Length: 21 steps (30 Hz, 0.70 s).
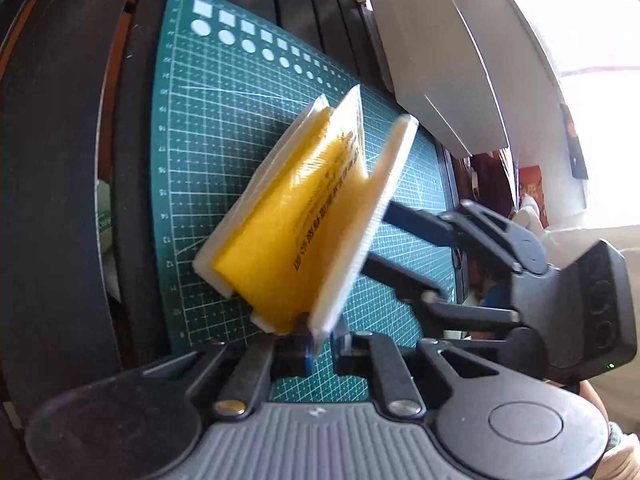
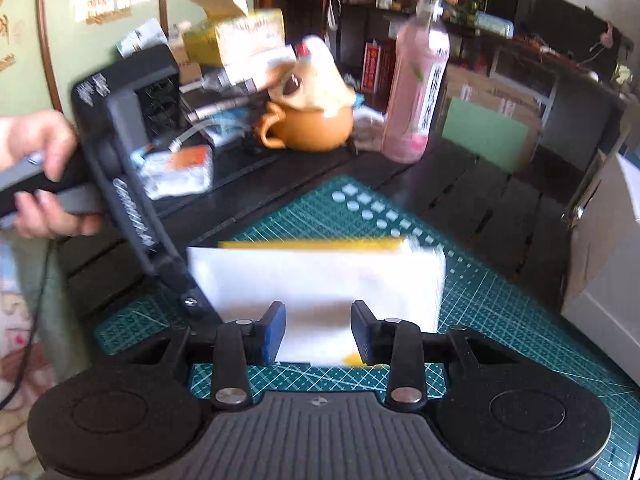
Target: Fold shopping bag
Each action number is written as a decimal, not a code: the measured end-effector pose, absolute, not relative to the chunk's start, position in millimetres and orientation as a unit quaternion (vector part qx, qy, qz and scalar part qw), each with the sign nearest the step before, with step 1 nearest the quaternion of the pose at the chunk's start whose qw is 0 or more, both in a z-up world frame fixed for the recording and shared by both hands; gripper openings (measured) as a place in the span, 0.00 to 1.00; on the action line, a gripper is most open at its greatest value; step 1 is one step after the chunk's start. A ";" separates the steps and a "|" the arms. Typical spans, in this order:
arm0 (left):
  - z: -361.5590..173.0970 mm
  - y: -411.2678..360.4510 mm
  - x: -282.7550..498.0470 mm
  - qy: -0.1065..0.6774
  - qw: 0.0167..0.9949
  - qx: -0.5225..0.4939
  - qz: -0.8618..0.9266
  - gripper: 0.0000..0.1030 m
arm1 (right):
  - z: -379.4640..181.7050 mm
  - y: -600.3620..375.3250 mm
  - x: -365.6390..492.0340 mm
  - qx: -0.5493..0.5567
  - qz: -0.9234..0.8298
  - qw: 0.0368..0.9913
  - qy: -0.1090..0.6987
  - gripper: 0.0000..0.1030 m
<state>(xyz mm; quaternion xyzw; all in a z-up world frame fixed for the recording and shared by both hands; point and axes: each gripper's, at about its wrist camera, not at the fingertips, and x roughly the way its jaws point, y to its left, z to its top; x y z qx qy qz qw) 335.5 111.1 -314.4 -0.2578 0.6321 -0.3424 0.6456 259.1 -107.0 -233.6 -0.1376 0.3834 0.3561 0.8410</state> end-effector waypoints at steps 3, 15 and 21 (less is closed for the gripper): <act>-319.2 114.4 337.5 0.638 0.635 -0.278 -0.336 0.08 | -239.6 -109.6 272.0 -0.106 0.357 0.831 0.413 0.35; -251.7 137.2 307.2 0.577 0.761 -0.179 -0.237 0.36 | -246.0 -68.6 315.3 -0.157 0.350 0.758 0.528 0.35; -233.7 138.3 309.0 0.515 0.799 -0.210 -0.227 0.35 | -247.6 -53.8 335.6 -0.163 0.321 0.722 0.590 0.36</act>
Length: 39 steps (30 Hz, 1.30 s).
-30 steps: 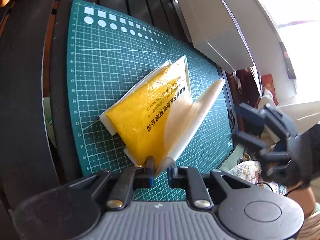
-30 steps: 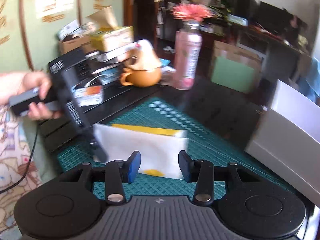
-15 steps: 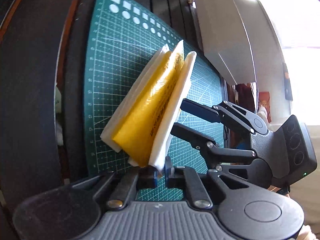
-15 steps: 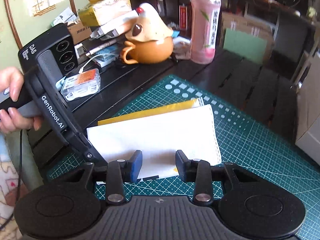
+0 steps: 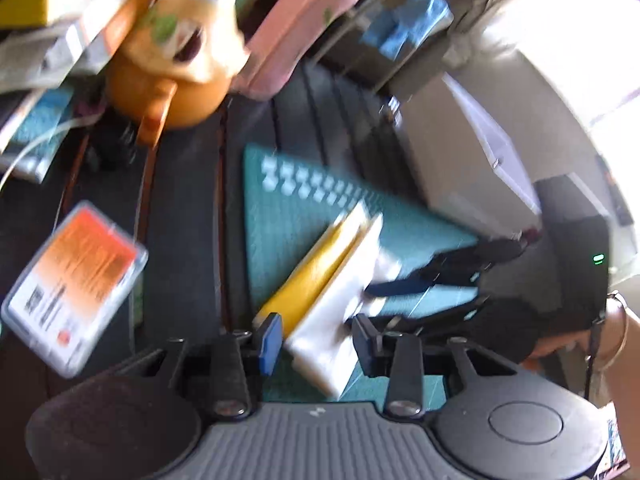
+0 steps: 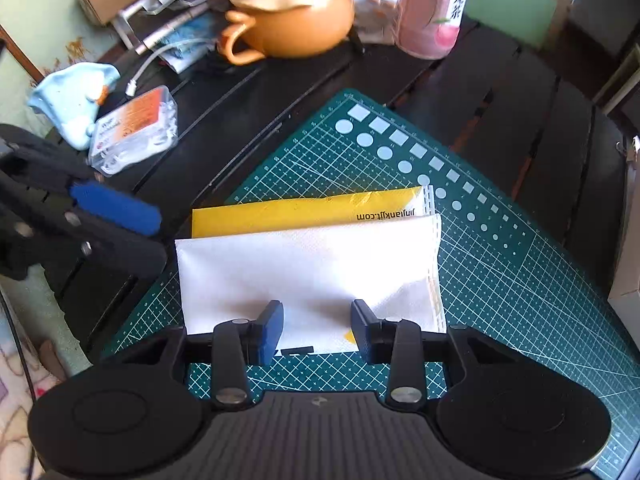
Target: Fold shopping bag
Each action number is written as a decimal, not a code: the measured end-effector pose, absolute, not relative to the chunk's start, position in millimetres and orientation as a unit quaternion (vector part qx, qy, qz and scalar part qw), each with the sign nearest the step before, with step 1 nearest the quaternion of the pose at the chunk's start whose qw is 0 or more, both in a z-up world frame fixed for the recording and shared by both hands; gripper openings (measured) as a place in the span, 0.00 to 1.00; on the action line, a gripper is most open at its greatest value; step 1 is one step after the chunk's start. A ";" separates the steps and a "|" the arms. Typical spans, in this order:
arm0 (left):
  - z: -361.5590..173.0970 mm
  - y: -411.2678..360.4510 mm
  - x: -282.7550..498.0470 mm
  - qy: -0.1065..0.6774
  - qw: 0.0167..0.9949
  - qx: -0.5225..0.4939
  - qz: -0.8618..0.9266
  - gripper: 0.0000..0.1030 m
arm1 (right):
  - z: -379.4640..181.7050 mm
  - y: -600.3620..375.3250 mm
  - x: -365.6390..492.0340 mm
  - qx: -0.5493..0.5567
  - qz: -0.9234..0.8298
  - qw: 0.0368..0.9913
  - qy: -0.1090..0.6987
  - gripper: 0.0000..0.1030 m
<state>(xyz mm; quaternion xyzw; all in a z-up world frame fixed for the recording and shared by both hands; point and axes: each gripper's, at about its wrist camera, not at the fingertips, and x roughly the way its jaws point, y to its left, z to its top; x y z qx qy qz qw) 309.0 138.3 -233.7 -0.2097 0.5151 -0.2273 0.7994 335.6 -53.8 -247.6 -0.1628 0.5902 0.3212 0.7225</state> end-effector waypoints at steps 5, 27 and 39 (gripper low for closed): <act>-241.0 121.3 319.7 0.528 0.795 -0.213 -0.210 0.16 | -249.9 -44.5 341.7 -0.170 0.310 0.707 0.613 0.38; -275.6 124.9 329.0 0.575 0.768 -0.193 -0.207 0.03 | -218.2 -81.4 365.3 -0.074 0.299 0.774 0.553 0.11; -244.0 126.7 313.2 0.540 0.800 -0.162 -0.207 0.25 | -243.1 -57.3 388.4 -0.112 0.268 0.758 0.584 0.07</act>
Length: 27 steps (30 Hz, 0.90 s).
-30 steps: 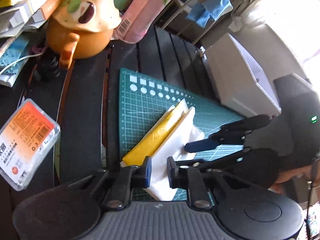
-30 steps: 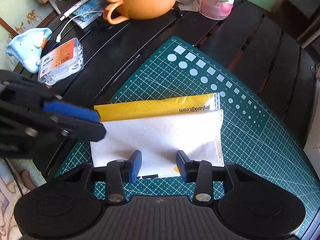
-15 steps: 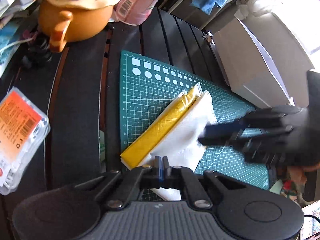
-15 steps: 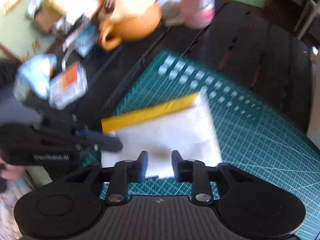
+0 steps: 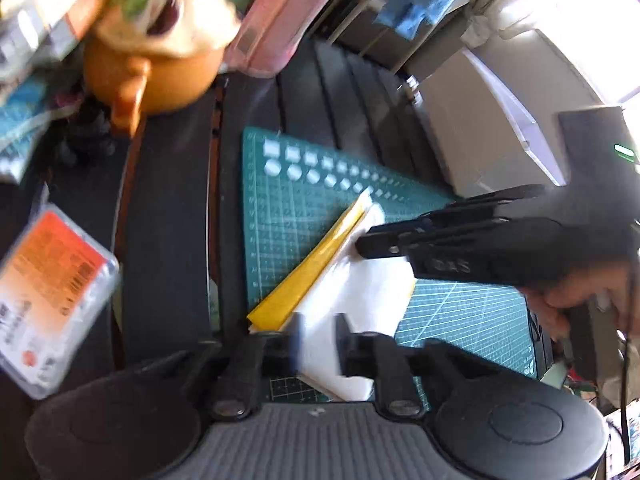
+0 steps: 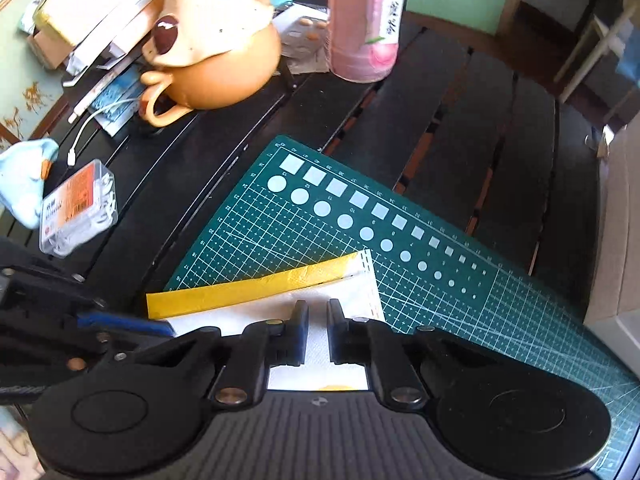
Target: Fold shopping bag
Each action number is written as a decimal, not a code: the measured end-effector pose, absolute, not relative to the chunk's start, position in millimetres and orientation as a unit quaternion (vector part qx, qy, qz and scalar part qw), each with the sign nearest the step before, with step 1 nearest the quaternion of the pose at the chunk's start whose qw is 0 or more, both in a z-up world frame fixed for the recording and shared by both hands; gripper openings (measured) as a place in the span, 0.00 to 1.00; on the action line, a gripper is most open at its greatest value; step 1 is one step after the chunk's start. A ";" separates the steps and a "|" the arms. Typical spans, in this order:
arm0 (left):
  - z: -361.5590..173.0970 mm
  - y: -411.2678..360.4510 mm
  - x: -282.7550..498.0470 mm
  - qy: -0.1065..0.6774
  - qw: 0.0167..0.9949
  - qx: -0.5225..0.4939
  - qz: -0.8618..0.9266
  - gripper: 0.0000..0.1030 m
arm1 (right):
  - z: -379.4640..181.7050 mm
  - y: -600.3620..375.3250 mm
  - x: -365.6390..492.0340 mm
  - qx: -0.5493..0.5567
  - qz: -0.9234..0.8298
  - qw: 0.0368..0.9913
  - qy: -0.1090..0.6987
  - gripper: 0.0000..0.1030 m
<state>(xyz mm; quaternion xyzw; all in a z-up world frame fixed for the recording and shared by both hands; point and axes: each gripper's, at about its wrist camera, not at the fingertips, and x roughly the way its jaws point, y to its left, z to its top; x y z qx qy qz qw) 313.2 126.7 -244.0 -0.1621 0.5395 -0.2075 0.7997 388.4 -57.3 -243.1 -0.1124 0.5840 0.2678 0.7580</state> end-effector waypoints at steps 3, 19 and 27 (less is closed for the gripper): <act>-239.9 118.4 304.3 0.539 0.794 -0.155 -0.233 0.25 | -245.0 -64.9 396.0 -0.084 0.261 0.756 0.594 0.02; -265.3 112.7 314.9 0.572 0.781 -0.140 -0.207 0.03 | -222.8 -73.1 367.9 -0.069 0.295 0.770 0.562 0.03; -266.7 116.7 315.1 0.573 0.779 -0.149 -0.205 0.03 | -221.4 -66.5 315.0 -0.122 0.344 0.752 0.548 0.02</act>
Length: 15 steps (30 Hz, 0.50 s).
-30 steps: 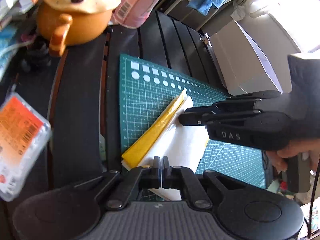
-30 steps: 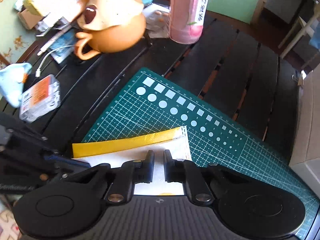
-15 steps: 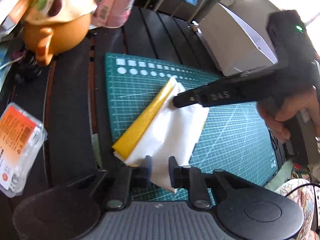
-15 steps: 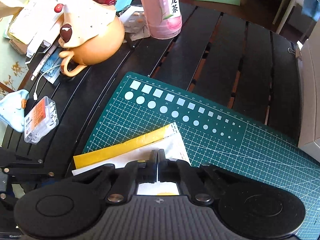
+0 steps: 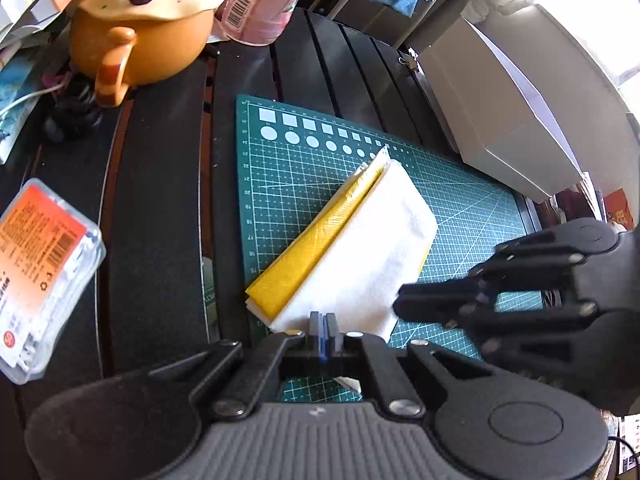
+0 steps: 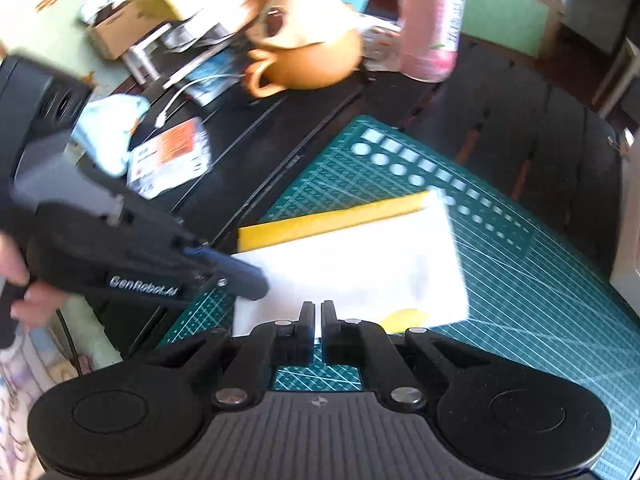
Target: Fold shopping bag
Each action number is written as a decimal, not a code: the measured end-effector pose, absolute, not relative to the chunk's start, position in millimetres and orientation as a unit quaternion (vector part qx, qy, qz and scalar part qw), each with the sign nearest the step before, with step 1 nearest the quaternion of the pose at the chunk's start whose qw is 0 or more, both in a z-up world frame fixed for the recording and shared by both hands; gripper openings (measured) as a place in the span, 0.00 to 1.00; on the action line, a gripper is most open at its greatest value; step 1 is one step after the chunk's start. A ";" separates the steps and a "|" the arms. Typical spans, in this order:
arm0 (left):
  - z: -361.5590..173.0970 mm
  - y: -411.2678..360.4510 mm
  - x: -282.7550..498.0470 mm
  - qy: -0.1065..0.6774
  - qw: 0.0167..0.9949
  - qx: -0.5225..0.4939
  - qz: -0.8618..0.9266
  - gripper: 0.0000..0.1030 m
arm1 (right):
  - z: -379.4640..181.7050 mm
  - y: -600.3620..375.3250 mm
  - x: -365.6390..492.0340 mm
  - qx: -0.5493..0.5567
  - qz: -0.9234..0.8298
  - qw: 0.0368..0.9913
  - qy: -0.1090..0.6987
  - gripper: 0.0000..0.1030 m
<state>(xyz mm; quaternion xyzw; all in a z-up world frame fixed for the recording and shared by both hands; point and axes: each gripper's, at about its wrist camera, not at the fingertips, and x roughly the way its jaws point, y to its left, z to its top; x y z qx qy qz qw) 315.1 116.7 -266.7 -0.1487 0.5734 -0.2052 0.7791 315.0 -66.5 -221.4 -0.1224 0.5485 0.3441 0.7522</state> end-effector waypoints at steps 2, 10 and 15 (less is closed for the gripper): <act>-267.5 119.0 314.8 0.575 0.777 -0.154 -0.205 0.03 | -230.6 -55.3 314.0 -0.151 0.341 0.740 0.560 0.03; -265.8 130.5 320.8 0.576 0.767 -0.208 -0.194 0.03 | -238.5 -31.5 326.3 -0.203 0.335 0.701 0.596 0.01; -269.4 124.9 328.3 0.573 0.765 -0.216 -0.198 0.02 | -241.9 -27.4 324.5 -0.211 0.333 0.695 0.601 0.01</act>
